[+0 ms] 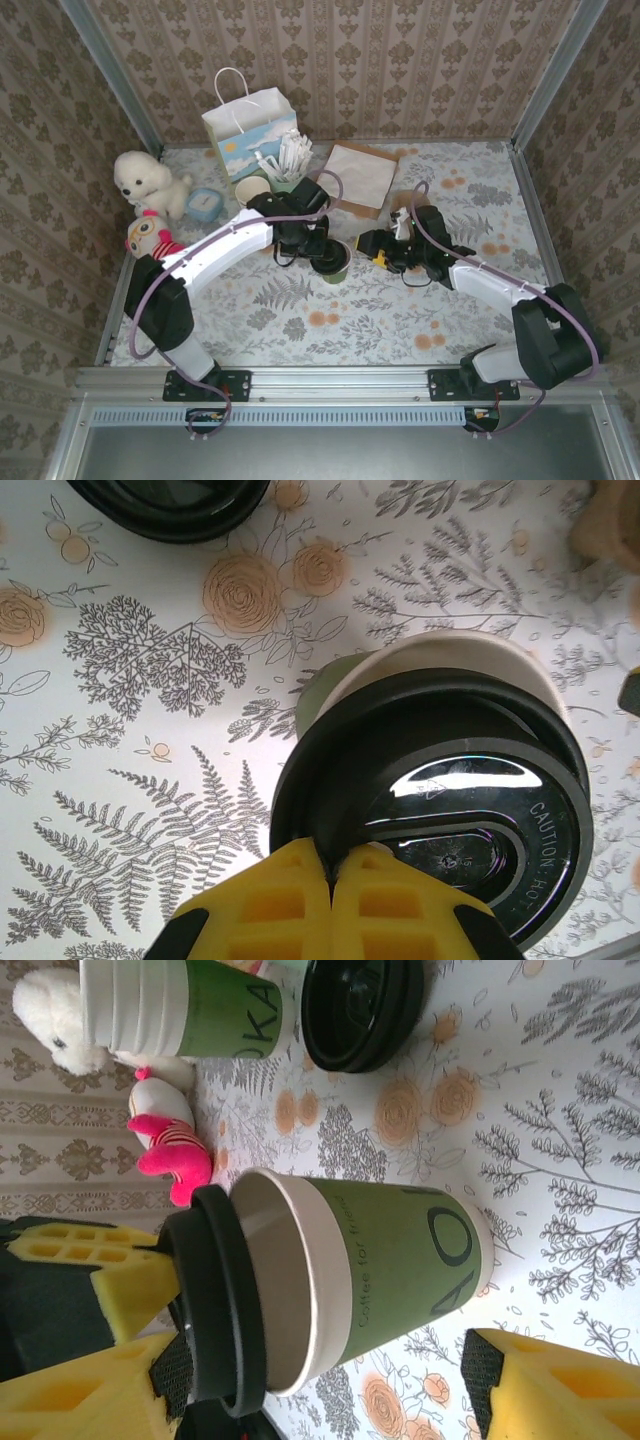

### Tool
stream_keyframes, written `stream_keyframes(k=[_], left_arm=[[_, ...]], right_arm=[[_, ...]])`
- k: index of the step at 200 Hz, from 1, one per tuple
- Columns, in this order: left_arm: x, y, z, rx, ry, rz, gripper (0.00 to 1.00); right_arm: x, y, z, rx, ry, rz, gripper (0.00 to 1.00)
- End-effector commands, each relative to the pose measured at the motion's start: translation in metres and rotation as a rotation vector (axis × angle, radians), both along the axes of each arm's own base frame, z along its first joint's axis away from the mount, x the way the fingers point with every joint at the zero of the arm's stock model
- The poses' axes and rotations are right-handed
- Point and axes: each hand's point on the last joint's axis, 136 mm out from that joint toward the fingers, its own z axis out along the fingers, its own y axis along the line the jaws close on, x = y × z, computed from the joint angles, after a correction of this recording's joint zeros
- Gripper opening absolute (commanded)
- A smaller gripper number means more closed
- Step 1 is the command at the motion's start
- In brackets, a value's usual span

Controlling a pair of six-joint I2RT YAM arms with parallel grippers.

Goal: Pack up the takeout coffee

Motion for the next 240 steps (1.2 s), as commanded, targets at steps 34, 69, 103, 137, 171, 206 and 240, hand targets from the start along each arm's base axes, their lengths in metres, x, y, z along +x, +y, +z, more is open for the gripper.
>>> stream_keyframes(k=[34,69,103,137,171,206,240], left_arm=[[0.007,0.001,0.013,0.041,-0.019,0.006,0.00],[0.010,-0.012,0.020,-0.007,-0.014,-0.007,0.00],[0.012,-0.013,0.015,0.054,0.035,-0.034,0.00],[0.013,-0.012,0.016,0.092,0.045,-0.052,0.00],[0.011,-0.015,0.014,0.080,0.065,-0.071,0.00],[0.009,-0.016,0.011,0.090,0.086,-0.086,0.00],[0.008,-0.017,0.006,0.096,0.098,-0.089,0.00]], right_arm=[[-0.003,0.013,-0.002,0.103,0.047,0.025,0.71],[-0.003,0.014,-0.003,0.090,0.047,0.045,0.70],[0.002,0.016,-0.001,0.104,0.039,0.046,0.70],[0.007,0.015,0.004,0.117,0.009,0.011,0.68],[0.005,0.009,-0.002,0.095,0.010,-0.015,0.66],[0.002,0.007,-0.011,0.082,0.041,-0.020,0.65],[0.000,0.011,-0.013,0.093,0.046,0.008,0.66]])
